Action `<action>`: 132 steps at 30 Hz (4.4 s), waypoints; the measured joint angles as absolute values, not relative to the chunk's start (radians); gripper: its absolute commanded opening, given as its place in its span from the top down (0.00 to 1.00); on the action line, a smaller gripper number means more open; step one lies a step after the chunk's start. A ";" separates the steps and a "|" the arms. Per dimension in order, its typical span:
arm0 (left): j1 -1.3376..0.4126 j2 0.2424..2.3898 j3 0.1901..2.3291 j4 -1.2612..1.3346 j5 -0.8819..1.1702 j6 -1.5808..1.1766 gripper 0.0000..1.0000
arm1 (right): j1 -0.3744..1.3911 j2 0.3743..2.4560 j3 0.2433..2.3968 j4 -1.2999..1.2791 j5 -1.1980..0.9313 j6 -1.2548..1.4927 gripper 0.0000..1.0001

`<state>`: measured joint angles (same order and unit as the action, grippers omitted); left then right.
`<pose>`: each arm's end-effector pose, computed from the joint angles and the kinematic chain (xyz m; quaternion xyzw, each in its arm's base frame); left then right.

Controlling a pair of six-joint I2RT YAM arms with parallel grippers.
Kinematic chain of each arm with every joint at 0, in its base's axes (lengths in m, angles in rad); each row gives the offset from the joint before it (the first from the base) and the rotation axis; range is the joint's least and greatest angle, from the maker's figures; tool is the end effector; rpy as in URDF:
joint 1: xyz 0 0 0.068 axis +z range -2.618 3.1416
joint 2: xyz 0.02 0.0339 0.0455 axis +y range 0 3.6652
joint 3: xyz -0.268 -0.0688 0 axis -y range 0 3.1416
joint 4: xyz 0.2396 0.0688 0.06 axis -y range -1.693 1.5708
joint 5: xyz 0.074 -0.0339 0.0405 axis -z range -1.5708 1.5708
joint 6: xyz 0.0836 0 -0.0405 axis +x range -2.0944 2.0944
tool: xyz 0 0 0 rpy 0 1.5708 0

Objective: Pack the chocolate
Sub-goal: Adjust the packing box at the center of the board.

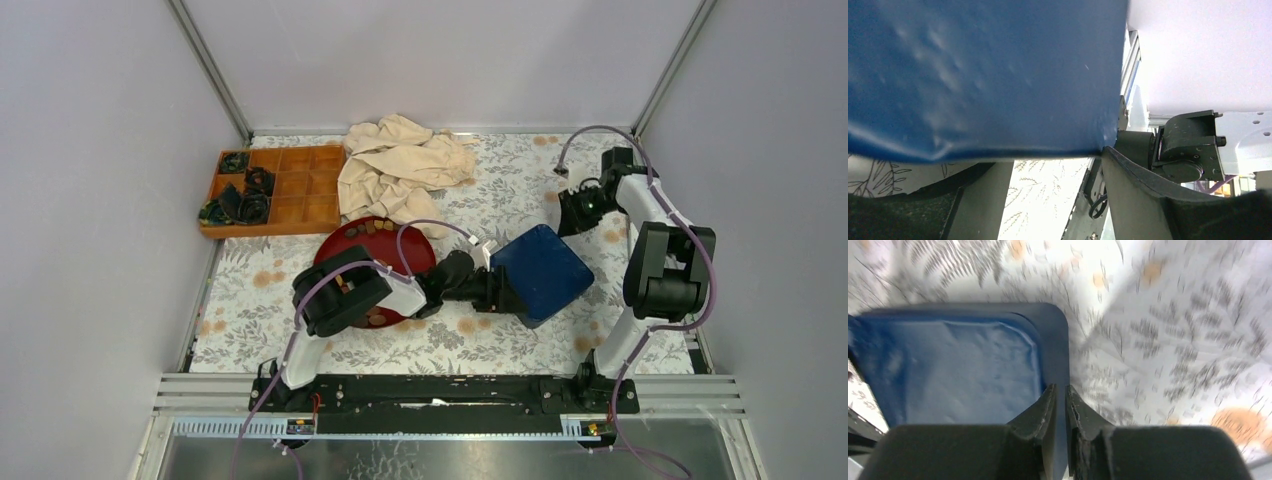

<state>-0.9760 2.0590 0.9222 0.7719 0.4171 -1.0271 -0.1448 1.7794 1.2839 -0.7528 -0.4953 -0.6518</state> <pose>0.2193 -0.3846 0.1044 0.0968 0.8086 -0.5592 0.1554 0.3635 -0.0129 0.1746 -0.2781 0.9165 0.1626 0.2373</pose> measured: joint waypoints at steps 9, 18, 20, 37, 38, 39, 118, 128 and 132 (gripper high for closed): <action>-0.975 1.903 0.793 0.762 0.323 -0.939 0.24 | -0.089 1.763 1.396 -0.741 -0.434 -0.594 0.62; -0.884 1.574 0.683 0.533 0.202 -0.772 0.42 | -0.124 1.439 1.262 -0.828 -0.459 -0.765 0.77; -0.832 1.557 0.710 0.450 0.177 -0.720 0.48 | -0.134 1.386 1.229 -0.888 -0.466 -0.829 0.81; -0.739 1.971 1.118 0.192 0.234 -0.547 0.61 | -0.191 1.475 0.910 -0.888 -0.325 -0.934 0.82; -0.745 1.977 1.119 0.190 0.244 -0.546 0.61 | -0.191 1.497 0.924 -0.870 -0.335 -0.918 0.81; -0.752 1.978 1.119 0.185 0.249 -0.546 0.61 | -0.192 1.518 0.946 -0.853 -0.346 -0.902 0.80; -0.802 1.913 0.630 1.000 0.262 -1.229 0.83 | -0.250 1.938 1.299 -0.745 -0.837 -0.483 0.52; -0.805 1.924 0.590 1.047 0.249 -1.259 0.82 | -0.262 1.779 1.125 -0.723 -0.836 -0.481 0.54; -0.804 1.924 0.574 1.069 0.237 -1.281 0.81 | -0.262 1.762 1.100 -0.729 -0.837 -0.490 0.53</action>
